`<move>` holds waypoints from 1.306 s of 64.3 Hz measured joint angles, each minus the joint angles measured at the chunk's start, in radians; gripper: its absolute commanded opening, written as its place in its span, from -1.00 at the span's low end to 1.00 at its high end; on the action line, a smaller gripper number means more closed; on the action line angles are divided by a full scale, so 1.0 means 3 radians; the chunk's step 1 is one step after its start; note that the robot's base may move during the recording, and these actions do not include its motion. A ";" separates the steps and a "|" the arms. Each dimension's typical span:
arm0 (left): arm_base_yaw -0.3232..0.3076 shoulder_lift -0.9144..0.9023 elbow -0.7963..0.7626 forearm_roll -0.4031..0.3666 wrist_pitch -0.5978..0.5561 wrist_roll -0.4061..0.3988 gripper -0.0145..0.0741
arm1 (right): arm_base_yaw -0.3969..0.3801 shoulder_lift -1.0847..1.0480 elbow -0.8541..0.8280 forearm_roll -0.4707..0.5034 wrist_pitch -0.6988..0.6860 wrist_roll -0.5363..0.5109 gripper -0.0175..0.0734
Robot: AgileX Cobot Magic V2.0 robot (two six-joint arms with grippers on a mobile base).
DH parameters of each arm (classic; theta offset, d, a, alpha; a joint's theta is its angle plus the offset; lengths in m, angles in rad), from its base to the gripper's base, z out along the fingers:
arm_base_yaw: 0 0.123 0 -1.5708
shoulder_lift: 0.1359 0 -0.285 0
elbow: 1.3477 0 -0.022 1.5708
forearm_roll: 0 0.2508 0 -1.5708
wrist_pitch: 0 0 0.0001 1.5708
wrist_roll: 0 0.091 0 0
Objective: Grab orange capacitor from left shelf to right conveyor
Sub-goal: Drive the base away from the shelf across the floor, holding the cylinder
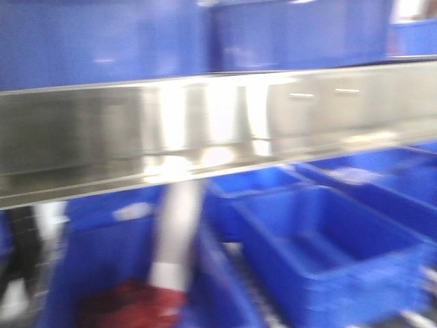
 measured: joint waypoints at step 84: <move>0.0000 0.0000 0.0000 0.0000 0.0000 0.0000 -0.96 | 0.0000 0.0000 0.0000 0.0000 0.0000 -0.0006 -0.45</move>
